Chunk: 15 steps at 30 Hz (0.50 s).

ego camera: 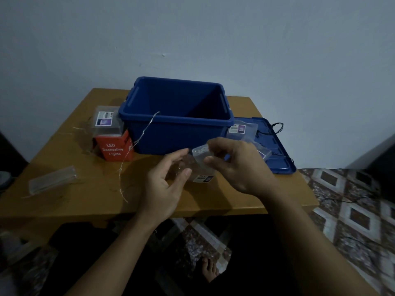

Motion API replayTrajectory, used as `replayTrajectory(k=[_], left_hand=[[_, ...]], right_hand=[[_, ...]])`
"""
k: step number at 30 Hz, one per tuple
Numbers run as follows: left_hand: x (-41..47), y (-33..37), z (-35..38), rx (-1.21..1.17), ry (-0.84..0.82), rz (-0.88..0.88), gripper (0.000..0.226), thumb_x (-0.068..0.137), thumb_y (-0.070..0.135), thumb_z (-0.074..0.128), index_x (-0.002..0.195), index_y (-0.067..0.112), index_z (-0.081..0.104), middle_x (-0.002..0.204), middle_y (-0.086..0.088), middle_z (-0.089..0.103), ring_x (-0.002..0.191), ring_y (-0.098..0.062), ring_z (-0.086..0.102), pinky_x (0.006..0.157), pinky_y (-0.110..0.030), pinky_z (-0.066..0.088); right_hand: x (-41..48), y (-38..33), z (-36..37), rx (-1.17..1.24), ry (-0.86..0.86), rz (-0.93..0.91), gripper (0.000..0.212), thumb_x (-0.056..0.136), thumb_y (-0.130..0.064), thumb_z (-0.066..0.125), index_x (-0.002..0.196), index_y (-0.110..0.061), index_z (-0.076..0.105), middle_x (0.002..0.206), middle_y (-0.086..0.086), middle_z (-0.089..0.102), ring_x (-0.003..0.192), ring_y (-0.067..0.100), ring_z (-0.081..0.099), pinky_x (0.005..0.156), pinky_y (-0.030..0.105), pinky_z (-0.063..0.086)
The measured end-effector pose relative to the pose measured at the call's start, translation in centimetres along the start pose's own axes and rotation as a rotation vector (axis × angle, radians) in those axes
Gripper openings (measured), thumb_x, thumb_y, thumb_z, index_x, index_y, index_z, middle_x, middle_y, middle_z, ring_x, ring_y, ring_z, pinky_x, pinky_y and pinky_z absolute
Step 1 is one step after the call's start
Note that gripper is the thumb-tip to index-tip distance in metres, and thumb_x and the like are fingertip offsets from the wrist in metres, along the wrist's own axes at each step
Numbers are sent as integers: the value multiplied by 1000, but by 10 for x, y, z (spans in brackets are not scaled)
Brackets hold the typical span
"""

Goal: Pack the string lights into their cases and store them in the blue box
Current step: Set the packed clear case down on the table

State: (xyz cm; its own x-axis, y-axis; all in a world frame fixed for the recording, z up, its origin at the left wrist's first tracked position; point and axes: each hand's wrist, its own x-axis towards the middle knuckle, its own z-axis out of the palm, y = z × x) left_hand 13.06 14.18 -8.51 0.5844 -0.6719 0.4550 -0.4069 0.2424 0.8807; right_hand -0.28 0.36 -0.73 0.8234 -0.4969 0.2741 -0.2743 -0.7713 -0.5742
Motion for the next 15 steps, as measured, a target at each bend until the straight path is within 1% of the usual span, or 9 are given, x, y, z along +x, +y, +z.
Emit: replayTrajectory(k=[4, 6, 8, 10, 12, 15], left_hand=[[0, -1, 0, 1, 21, -11, 40, 93, 10, 66, 130, 26, 59, 124, 11, 66, 118, -9, 62, 94, -27, 54], [0, 1, 0, 8, 19, -12, 41, 93, 10, 66, 128, 30, 59, 125, 16, 66, 120, -6, 60, 96, -25, 52], [0, 1, 0, 19, 23, -5, 43, 93, 7, 66, 127, 33, 58, 123, 25, 65, 119, -2, 60, 94, -19, 50], [1, 1, -1, 46, 21, 8, 47, 93, 3, 65, 127, 35, 56, 122, 28, 63, 119, 0, 59, 94, -16, 49], [1, 0, -1, 53, -1, -7, 48, 93, 1, 64, 128, 34, 55, 124, 23, 63, 120, 0, 58, 96, -18, 49], [3, -1, -1, 81, -38, -29, 46, 94, 4, 64, 132, 27, 55, 126, 16, 62, 120, 0, 58, 96, -17, 49]], right_hand=[[9, -8, -4, -163, -107, -82, 14, 98, -29, 60, 110, -23, 65, 98, -11, 63, 86, 5, 60, 65, 20, 50], [13, -10, -3, -218, -154, -101, 15, 100, -32, 57, 110, -24, 65, 99, -12, 60, 87, 6, 58, 64, 18, 44], [16, -14, -3, -279, -174, -119, 16, 101, -34, 56, 110, -26, 65, 101, -8, 57, 90, 10, 57, 68, 22, 45], [19, -20, -2, -361, -174, -151, 17, 99, -32, 58, 113, -26, 66, 106, -5, 54, 92, 12, 54, 74, 28, 50], [19, -21, 3, -415, -157, -188, 17, 98, -28, 61, 113, -26, 68, 107, -4, 53, 91, 10, 51, 78, 31, 53], [17, -16, 15, -388, -112, -217, 15, 97, -29, 61, 107, -23, 71, 101, -4, 55, 86, 14, 56, 76, 38, 55]])
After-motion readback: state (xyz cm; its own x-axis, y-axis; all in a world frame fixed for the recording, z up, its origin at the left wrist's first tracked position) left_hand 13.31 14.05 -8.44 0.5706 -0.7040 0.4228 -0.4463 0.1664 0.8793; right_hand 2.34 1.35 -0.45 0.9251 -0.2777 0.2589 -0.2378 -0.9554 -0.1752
